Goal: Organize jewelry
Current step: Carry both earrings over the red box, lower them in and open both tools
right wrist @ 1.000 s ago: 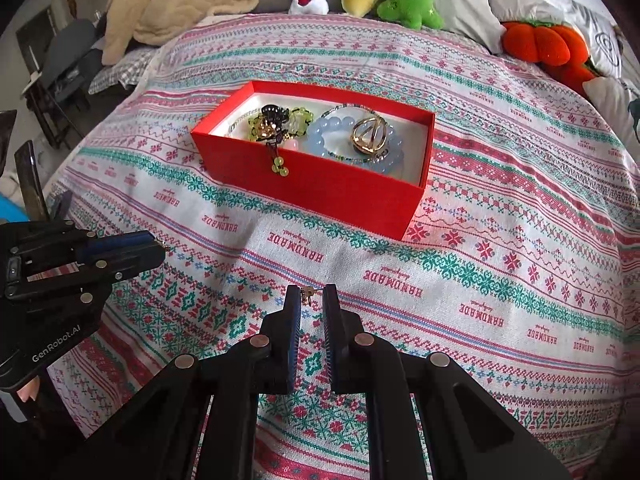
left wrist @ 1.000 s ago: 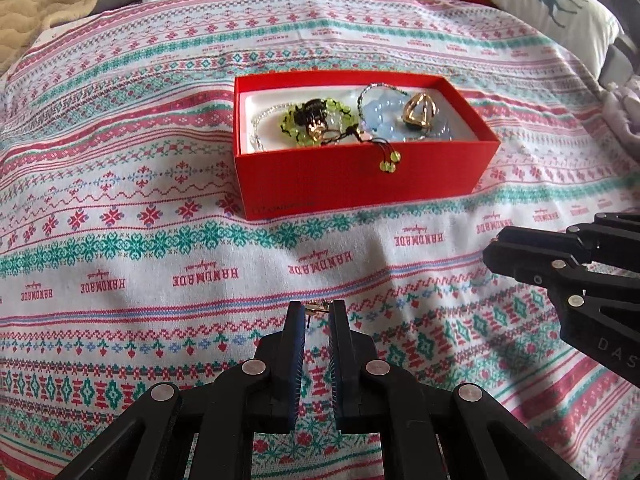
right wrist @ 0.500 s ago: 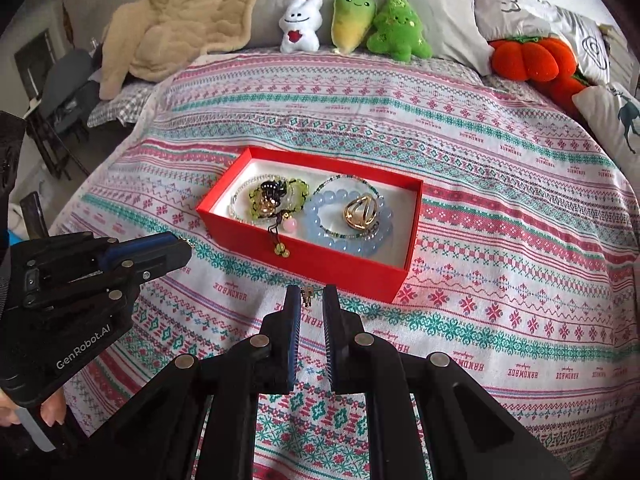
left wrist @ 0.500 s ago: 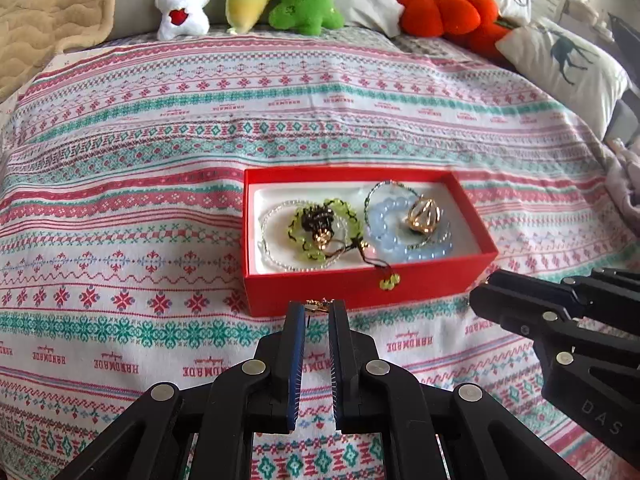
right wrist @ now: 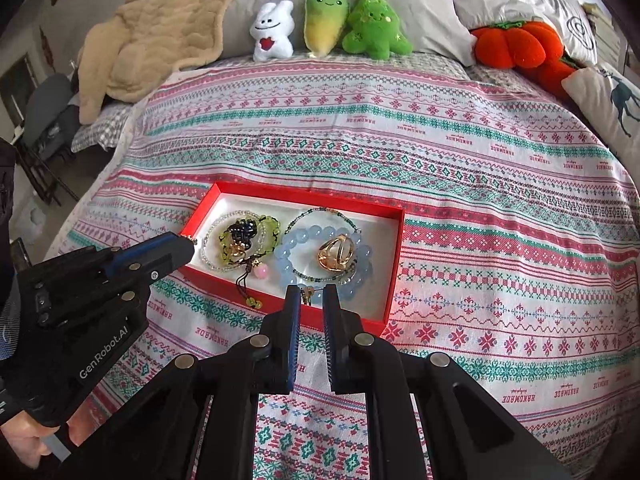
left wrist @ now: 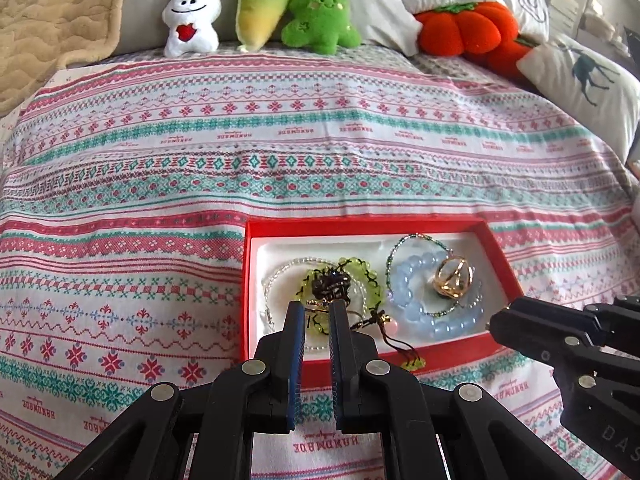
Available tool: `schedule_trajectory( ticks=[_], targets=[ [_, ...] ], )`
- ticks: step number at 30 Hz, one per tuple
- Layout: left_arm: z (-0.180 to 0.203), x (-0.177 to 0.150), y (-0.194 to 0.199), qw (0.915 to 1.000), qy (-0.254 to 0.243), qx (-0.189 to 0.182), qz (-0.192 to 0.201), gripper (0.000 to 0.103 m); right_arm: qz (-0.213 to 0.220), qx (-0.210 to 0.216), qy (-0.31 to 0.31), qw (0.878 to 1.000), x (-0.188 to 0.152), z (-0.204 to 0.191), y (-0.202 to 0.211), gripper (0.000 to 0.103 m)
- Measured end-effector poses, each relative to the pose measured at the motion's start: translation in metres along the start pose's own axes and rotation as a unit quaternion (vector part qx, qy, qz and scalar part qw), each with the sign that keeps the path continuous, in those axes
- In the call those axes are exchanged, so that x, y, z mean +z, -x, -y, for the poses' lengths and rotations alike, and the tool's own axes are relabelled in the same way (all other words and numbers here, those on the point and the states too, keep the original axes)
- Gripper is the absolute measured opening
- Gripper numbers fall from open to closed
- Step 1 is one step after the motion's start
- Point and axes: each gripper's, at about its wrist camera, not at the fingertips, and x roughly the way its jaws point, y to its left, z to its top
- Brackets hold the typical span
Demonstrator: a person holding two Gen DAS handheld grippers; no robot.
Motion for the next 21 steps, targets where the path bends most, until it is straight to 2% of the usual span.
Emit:
schedule_trajectory(
  ticks=[11, 15, 21],
  targets=[
    [0.0, 0.003, -0.024, 0.9999, 0.01, 0.011, -0.003, 0.01, -0.007, 0.002, -0.008, 1.0, 0.003, 0.007, -0.011, 0.012],
    [0.0, 0.002, -0.022, 0.9998, 0.01, 0.014, -0.005, 0.027, -0.009, 0.009, -0.014, 1.0, 0.004, 0.009, -0.015, 0.012],
    [-0.007, 0.0, -0.011, 0.9997, 0.011, 0.021, -0.003, 0.038, -0.009, 0.013, -0.01, 1.0, 0.01, 0.007, -0.023, 0.012]
  ],
)
